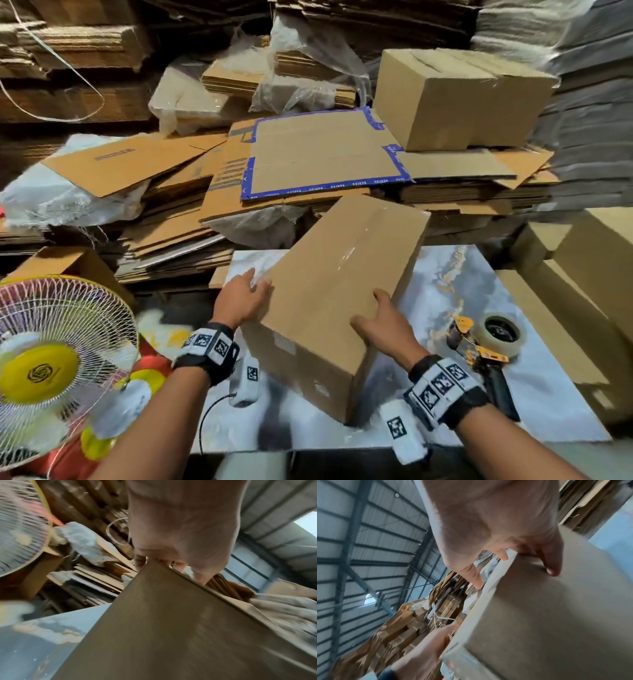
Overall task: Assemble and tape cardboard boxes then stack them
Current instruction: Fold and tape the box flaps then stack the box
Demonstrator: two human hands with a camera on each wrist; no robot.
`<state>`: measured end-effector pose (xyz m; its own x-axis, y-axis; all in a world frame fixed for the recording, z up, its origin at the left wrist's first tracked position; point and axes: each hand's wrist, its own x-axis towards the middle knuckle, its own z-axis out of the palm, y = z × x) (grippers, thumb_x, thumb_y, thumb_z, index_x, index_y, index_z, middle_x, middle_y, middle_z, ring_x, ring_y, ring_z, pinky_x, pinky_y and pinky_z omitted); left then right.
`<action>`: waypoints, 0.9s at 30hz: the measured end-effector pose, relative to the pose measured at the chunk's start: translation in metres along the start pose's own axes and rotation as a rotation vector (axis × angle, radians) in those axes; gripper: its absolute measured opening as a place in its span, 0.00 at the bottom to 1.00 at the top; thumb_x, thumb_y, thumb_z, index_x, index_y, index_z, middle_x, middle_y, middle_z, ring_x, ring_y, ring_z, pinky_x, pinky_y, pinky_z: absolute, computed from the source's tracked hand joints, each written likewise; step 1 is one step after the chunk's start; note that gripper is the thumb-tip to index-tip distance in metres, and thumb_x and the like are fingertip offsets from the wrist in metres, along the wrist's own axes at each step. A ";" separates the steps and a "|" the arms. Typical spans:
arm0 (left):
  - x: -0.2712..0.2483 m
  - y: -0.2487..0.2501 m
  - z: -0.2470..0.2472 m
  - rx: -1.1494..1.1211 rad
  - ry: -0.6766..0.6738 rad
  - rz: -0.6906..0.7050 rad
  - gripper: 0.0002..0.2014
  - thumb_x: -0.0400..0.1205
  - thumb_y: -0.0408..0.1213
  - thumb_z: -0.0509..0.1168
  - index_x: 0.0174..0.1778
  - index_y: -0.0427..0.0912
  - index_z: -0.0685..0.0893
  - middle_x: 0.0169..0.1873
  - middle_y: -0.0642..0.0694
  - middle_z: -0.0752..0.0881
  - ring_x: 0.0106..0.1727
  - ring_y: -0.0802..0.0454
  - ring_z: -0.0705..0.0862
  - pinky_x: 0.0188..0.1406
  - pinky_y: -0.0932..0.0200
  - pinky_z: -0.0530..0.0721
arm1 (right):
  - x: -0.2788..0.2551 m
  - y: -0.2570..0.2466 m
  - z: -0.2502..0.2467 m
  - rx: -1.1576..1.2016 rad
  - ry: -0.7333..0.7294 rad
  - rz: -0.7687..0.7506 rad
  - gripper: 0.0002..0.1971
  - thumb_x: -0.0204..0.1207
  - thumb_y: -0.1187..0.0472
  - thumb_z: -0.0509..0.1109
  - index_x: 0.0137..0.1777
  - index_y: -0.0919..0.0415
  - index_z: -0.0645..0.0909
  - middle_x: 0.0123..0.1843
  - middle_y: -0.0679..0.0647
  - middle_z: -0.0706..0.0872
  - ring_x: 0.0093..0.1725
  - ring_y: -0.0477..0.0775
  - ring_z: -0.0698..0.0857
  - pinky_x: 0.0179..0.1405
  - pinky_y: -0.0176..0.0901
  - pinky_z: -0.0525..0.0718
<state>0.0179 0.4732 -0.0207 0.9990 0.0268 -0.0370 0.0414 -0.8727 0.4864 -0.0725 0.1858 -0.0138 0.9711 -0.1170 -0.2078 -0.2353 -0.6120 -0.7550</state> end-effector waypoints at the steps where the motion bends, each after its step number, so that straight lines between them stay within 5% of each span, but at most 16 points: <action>1: -0.005 0.004 0.004 0.063 -0.046 0.008 0.34 0.90 0.57 0.56 0.86 0.36 0.65 0.77 0.34 0.77 0.76 0.36 0.76 0.67 0.46 0.76 | 0.000 0.004 -0.004 0.020 0.021 0.010 0.43 0.77 0.50 0.74 0.87 0.55 0.56 0.76 0.58 0.78 0.71 0.61 0.80 0.66 0.47 0.80; 7: -0.043 0.031 0.027 0.260 -0.123 0.203 0.36 0.90 0.58 0.50 0.89 0.41 0.49 0.65 0.32 0.85 0.61 0.32 0.85 0.53 0.43 0.82 | -0.005 0.034 -0.035 0.113 0.078 0.001 0.41 0.77 0.63 0.76 0.86 0.54 0.60 0.81 0.53 0.74 0.75 0.55 0.77 0.71 0.43 0.75; 11: -0.071 0.045 0.039 0.323 -0.046 0.282 0.30 0.90 0.57 0.52 0.83 0.43 0.59 0.51 0.34 0.89 0.49 0.33 0.87 0.36 0.49 0.74 | 0.008 0.051 -0.049 0.186 0.078 -0.044 0.41 0.77 0.69 0.75 0.87 0.52 0.61 0.84 0.51 0.69 0.82 0.52 0.70 0.78 0.44 0.70; 15: -0.070 0.047 0.048 0.277 0.008 0.197 0.29 0.89 0.57 0.52 0.82 0.42 0.62 0.45 0.34 0.89 0.44 0.31 0.87 0.35 0.47 0.78 | 0.028 0.055 -0.051 0.219 0.059 -0.113 0.39 0.78 0.70 0.75 0.86 0.56 0.63 0.84 0.54 0.70 0.82 0.50 0.68 0.81 0.47 0.68; 18: -0.066 0.057 0.048 0.260 0.014 0.133 0.27 0.89 0.56 0.51 0.76 0.39 0.67 0.47 0.33 0.89 0.47 0.31 0.87 0.38 0.46 0.79 | 0.046 0.055 -0.054 0.232 0.050 -0.142 0.39 0.78 0.69 0.76 0.86 0.59 0.62 0.85 0.56 0.69 0.84 0.52 0.68 0.83 0.52 0.68; 21: -0.062 0.073 0.046 0.336 0.041 0.094 0.32 0.88 0.56 0.55 0.78 0.32 0.66 0.72 0.29 0.79 0.68 0.30 0.79 0.59 0.38 0.78 | 0.052 0.062 -0.059 0.280 0.027 -0.122 0.36 0.80 0.62 0.75 0.85 0.57 0.64 0.81 0.52 0.73 0.79 0.51 0.74 0.80 0.57 0.73; 23: -0.065 0.096 0.051 0.351 0.074 0.174 0.37 0.88 0.57 0.56 0.84 0.31 0.64 0.84 0.30 0.64 0.81 0.30 0.68 0.77 0.35 0.69 | 0.049 0.071 -0.063 0.391 0.038 -0.056 0.30 0.84 0.59 0.71 0.84 0.55 0.65 0.78 0.50 0.74 0.78 0.50 0.73 0.79 0.58 0.74; 27: -0.086 0.165 0.079 0.253 0.040 0.426 0.36 0.89 0.59 0.51 0.85 0.34 0.66 0.87 0.34 0.61 0.85 0.34 0.64 0.83 0.38 0.64 | 0.044 0.118 -0.075 0.399 0.212 0.148 0.22 0.86 0.55 0.68 0.78 0.58 0.73 0.74 0.62 0.81 0.68 0.59 0.81 0.69 0.54 0.79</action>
<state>-0.0625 0.2889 -0.0060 0.9261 -0.3438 0.1553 -0.3720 -0.9010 0.2234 -0.0545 0.0492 -0.0655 0.9027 -0.3631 -0.2308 -0.3277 -0.2329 -0.9156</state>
